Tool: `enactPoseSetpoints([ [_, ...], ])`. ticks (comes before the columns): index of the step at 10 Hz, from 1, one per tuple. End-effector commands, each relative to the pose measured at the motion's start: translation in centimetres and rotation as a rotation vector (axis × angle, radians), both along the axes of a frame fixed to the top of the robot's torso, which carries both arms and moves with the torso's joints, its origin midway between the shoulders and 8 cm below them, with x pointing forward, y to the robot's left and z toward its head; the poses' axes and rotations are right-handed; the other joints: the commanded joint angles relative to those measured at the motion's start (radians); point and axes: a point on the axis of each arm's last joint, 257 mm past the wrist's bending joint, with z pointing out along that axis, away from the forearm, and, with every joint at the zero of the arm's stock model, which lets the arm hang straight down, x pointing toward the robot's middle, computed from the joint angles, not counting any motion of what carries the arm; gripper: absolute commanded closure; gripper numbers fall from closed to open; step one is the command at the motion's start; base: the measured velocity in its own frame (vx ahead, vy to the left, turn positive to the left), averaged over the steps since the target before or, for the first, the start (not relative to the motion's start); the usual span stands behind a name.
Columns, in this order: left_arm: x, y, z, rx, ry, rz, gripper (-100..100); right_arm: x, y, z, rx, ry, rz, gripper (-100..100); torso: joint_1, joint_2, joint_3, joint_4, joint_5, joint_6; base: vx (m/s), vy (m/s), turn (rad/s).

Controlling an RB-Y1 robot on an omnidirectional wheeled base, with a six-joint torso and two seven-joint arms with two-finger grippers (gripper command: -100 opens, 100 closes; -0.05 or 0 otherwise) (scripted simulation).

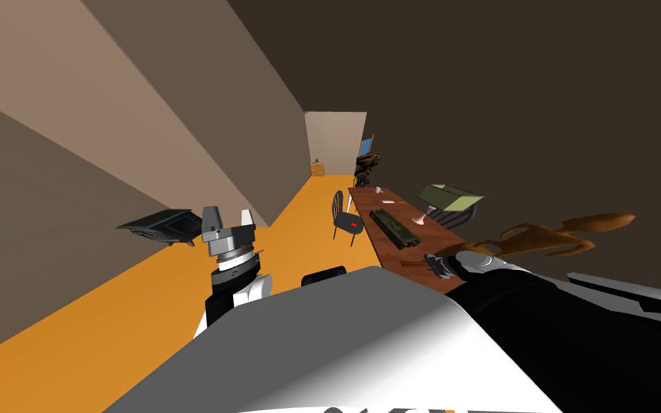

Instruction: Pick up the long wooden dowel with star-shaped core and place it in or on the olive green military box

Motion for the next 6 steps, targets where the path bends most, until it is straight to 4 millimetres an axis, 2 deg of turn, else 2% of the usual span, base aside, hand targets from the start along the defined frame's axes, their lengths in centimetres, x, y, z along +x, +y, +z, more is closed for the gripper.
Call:
enactPoseSetpoints([
  [1, 0.0, 0.0, 0.0, 0.0, 0.0, 0.0, 0, 1.9, -0.4, 1.4, -0.002, -0.012, 0.021, 100, 0.0, 0.0, 0.0, 0.0, 0.0, 0.0, 0.177, 0.025, -0.042],
  [3, 0.0, 0.0, 0.0, 0.0, 0.0, 0.0, 0, 3.9, -0.1, 2.5, 0.015, -0.024, 0.03, 100, -0.006, -0.008, -0.004, -0.001, -0.001, -0.004, 0.176, -0.039, 0.012],
  [6, 0.0, 0.0, 0.0, 0.0, 0.0, 0.0, 0, 6.1, 0.4, 3.7, 0.042, -0.033, 0.032, 100, -0.015, -0.01, -0.005, -0.001, -0.004, -0.003, 0.198, -0.118, 0.005],
])
